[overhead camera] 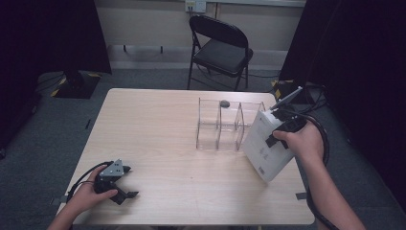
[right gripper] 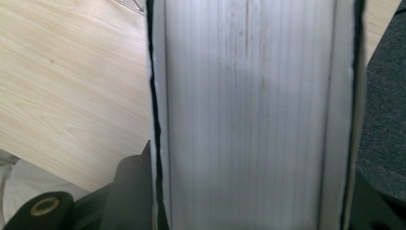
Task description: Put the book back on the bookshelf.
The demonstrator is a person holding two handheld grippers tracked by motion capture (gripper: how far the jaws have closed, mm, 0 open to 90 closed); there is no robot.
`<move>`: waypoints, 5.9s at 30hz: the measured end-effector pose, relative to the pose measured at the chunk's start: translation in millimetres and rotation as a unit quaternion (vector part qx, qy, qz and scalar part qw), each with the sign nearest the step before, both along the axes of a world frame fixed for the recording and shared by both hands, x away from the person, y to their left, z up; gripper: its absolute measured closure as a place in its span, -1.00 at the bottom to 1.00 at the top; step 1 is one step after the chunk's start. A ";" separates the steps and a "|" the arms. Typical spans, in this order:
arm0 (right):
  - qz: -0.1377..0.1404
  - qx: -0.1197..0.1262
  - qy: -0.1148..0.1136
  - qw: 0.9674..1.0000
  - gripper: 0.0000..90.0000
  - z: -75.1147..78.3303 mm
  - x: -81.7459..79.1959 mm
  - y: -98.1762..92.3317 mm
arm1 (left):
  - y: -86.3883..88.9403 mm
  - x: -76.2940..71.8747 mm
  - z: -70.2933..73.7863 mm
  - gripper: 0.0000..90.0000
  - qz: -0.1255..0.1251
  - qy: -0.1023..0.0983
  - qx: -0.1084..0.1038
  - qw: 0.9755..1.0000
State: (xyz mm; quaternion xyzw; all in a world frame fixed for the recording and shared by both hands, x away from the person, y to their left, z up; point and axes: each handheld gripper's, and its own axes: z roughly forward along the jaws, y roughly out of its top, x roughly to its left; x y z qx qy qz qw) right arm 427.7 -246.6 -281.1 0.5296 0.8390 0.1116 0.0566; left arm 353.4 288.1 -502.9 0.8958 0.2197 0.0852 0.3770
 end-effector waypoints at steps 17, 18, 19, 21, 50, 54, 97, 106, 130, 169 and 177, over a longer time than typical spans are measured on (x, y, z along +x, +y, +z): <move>-0.025 0.007 -0.001 1.000 0.17 -1.5 13.0 -0.2 | 0.0 0.0 0.0 -1.00 0.000 0.000 0.000 1.000; -0.025 0.004 -0.003 1.000 0.17 -1.6 13.7 0.2 | 0.0 0.0 0.0 -1.00 0.000 0.000 0.000 1.000; -0.027 0.004 -0.003 1.000 0.17 -2.0 14.6 1.1 | 0.0 0.0 0.0 -1.00 0.000 0.000 0.000 1.000; -0.032 0.004 -0.001 0.999 0.17 -2.0 16.6 2.5 | 0.0 0.0 0.0 -1.00 0.000 0.000 0.000 1.000; -0.078 0.005 -0.005 0.997 0.17 -9.1 41.2 18.2 | 0.0 0.0 0.0 -1.00 0.000 0.000 0.000 1.000; -0.089 0.009 -0.005 0.996 0.17 -9.1 44.5 18.4 | 0.0 0.0 0.0 -1.00 0.000 0.000 0.000 1.000; -0.136 0.012 -0.020 0.990 0.16 -9.8 67.6 20.4 | 0.3 0.2 0.0 -1.00 -0.001 0.000 0.000 1.000; -0.144 0.017 -0.021 0.989 0.16 -8.3 71.4 18.9 | 0.2 0.1 0.0 -1.00 -0.001 0.000 0.000 1.000; -0.147 0.016 -0.018 0.989 0.17 -8.6 83.1 24.0 | 0.3 0.1 0.0 -1.00 -0.001 0.000 0.000 1.000; -0.147 0.016 -0.026 0.989 0.16 -16.1 104.1 32.7 | 0.2 0.1 0.0 -1.00 -0.001 0.000 0.000 1.000; -0.150 0.015 -0.023 0.988 0.16 -19.1 106.9 34.0 | 0.2 0.1 0.0 -1.00 -0.001 0.000 0.000 1.000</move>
